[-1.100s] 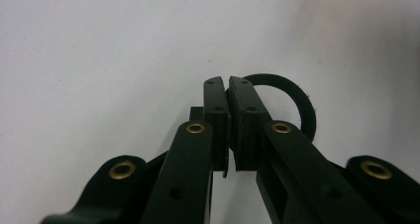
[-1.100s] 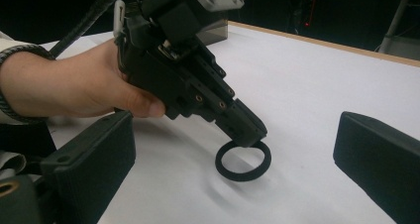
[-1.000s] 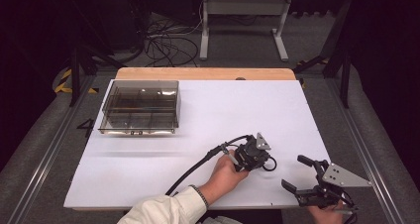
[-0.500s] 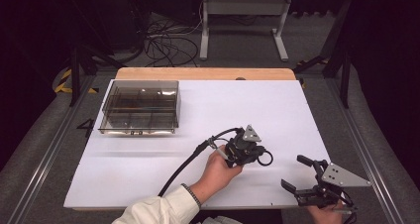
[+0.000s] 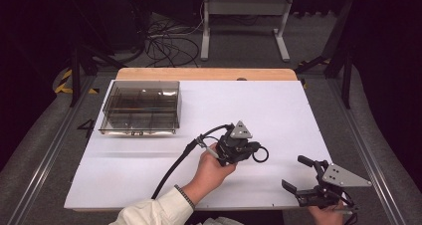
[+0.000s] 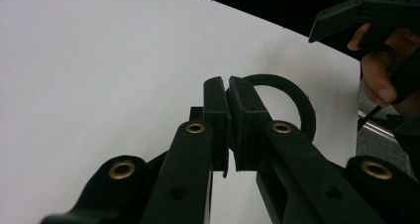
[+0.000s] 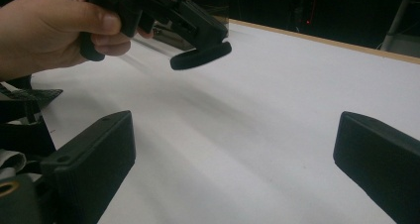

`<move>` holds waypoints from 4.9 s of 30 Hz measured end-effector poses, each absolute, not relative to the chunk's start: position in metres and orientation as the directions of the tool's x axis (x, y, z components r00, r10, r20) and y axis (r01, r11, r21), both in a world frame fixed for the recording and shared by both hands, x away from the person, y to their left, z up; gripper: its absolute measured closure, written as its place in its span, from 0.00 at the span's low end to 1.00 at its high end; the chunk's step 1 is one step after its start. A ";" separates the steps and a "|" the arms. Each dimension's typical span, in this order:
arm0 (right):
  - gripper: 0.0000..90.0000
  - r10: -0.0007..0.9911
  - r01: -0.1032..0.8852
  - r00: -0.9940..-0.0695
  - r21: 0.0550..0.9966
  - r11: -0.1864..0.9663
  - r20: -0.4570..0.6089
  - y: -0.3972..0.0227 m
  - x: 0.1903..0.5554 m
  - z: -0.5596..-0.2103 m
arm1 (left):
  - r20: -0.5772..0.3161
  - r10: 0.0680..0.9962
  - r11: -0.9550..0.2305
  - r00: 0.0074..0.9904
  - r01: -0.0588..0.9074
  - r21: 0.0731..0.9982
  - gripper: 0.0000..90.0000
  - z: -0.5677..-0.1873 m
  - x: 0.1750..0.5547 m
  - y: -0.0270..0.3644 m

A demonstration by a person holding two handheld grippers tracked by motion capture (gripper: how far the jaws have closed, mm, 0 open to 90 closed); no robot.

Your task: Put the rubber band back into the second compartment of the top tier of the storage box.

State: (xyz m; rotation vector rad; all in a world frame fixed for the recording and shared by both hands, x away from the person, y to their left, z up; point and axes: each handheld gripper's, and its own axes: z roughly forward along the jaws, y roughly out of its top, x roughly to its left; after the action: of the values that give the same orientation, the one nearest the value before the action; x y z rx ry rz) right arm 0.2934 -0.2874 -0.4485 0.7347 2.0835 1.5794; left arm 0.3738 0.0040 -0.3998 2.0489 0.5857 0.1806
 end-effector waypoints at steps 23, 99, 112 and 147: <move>0.04 0.635 0.159 -0.772 0.963 0.217 -0.015 -0.287 0.294 -0.449 | -0.084 0.490 -0.386 0.868 0.302 0.872 0.96 -0.381 0.370 0.035; 0.04 0.628 0.165 -0.778 0.960 0.228 -0.016 -0.282 0.295 -0.450 | 0.019 0.810 -0.231 0.587 0.288 0.929 0.96 -0.353 0.368 0.247; 0.04 0.627 0.164 -0.779 0.959 0.231 -0.018 -0.282 0.296 -0.450 | 0.042 0.859 -0.231 0.510 0.314 0.921 0.96 -0.367 0.378 0.269; 0.04 0.624 0.167 -0.781 0.959 0.231 -0.014 -0.283 0.296 -0.451 | 0.063 0.910 -0.249 0.410 0.419 0.873 0.96 -0.396 0.393 0.299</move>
State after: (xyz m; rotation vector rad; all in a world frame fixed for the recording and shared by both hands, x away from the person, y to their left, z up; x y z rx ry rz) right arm 0.2959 -0.2825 -0.4506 0.7282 2.1148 1.5698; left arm 0.3932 0.2988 -0.3964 1.8416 1.1427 0.7505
